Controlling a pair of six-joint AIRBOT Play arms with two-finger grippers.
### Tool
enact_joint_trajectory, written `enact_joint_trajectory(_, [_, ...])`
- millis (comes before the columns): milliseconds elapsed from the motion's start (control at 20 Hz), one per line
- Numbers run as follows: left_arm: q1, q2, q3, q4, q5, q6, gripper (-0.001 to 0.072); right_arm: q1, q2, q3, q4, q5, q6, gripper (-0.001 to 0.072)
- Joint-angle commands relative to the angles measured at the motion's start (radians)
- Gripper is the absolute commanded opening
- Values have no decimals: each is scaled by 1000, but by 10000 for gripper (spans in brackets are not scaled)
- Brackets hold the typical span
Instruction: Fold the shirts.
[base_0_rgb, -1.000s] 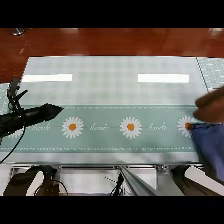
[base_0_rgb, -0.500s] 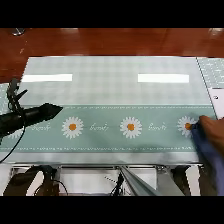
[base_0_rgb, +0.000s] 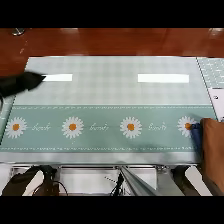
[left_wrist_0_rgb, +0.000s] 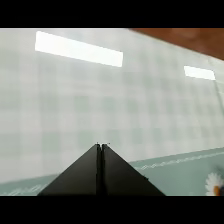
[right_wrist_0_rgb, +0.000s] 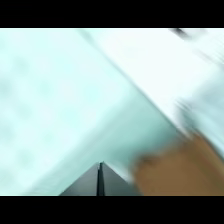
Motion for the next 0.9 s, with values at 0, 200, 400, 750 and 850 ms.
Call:
enact_joint_trajectory(0, [-153, -192, 289, -29, -40, 14, 24, 344, -97, 91, 267, -259, -51, 22])
enact_joint_trajectory(200, [-443, -295, 288, 460, 55, -218, 24, 866, -217, -54, -258, -201, -56, 22])
enact_joint_trajectory(400, [-509, -365, 199, 653, 8, -354, 25, 1002, -249, -359, -477, -371, 237, 20])
enact_joint_trajectory(750, [-505, -392, 197, 653, 1, -354, 26, 1002, -224, -505, -463, -479, 285, 21])
enact_joint_trajectory(850, [-505, -392, 197, 653, 5, -354, 25, 1002, -206, -505, -462, -479, 285, 21])
